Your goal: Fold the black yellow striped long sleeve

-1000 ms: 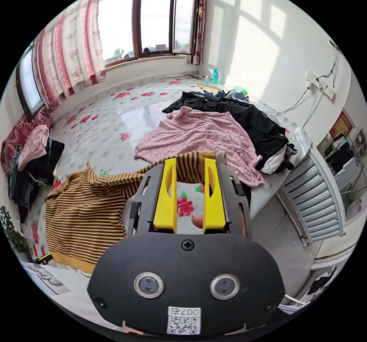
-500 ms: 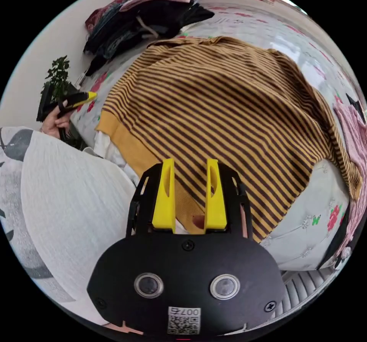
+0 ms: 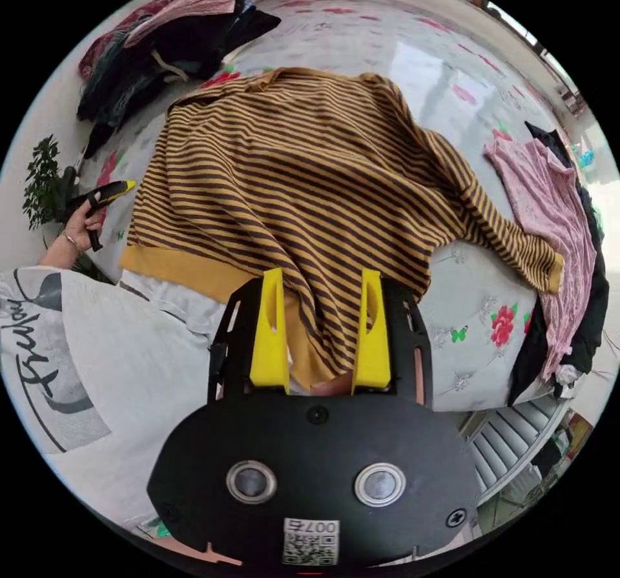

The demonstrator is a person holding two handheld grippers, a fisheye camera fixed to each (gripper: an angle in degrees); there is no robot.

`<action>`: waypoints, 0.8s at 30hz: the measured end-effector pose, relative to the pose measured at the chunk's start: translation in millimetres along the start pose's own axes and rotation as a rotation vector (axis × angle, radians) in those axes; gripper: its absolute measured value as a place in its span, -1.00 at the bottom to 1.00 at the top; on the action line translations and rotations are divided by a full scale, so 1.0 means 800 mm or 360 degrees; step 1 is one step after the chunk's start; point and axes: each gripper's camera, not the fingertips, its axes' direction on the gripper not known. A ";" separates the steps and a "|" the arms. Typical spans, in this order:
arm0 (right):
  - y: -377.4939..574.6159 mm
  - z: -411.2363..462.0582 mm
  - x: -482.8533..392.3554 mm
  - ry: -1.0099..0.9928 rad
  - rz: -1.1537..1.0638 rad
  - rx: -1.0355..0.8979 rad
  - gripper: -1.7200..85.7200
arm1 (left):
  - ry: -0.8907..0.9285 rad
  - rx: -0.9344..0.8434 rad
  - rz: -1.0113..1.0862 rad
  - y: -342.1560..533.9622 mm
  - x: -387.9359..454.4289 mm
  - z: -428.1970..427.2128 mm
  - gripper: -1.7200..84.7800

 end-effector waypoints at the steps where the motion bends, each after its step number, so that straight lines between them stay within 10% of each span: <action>1: -0.005 -0.014 -0.039 -0.0050 -0.0119 0.0087 -0.61 | 0.0021 -0.0013 -0.0003 -0.007 -0.002 0.008 -0.85; 6: -0.042 0.004 -0.220 -0.0377 -0.0693 0.0121 -0.65 | 0.0055 -0.0042 0.0036 -0.031 0.007 0.030 -0.85; 13: -0.027 0.118 -0.389 0.0029 -0.1495 -0.0157 -0.75 | 0.0072 -0.0005 0.0056 -0.055 0.011 0.035 -0.84; 18: -0.054 0.082 -0.347 -0.0182 -0.1091 -0.0195 -0.81 | 0.0077 -0.0001 0.0072 -0.068 0.013 0.044 -0.84; 24: -0.031 -0.094 -0.146 -0.0426 -0.0309 0.0510 -0.82 | 0.0179 0.0001 0.0151 -0.070 0.045 0.073 -0.80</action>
